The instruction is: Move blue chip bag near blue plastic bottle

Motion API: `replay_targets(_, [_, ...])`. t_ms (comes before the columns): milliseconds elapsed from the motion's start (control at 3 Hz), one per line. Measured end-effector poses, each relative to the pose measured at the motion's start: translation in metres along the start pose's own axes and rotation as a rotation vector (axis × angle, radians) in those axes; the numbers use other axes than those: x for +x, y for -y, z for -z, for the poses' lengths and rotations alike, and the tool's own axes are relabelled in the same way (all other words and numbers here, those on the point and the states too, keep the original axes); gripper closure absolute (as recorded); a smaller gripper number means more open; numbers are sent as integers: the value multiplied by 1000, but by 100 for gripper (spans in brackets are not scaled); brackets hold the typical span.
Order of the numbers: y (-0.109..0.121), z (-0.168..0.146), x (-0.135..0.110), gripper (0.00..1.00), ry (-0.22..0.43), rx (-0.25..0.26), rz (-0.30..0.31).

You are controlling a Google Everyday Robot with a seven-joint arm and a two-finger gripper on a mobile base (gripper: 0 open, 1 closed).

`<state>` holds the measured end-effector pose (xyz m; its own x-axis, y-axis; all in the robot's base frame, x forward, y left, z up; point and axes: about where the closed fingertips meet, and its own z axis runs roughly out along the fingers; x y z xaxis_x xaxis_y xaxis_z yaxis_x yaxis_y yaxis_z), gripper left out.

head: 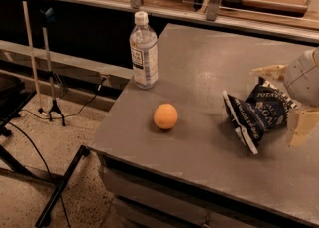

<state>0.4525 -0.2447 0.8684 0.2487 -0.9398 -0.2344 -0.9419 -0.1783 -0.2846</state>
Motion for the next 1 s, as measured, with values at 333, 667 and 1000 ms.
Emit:
replay_targets(333, [0, -1, -1, 16, 0, -2, 1])
replay_targets(667, [1, -2, -2, 39, 1, -3, 2])
replay_targets(1000, [1, -2, -3, 63, 1, -4, 4])
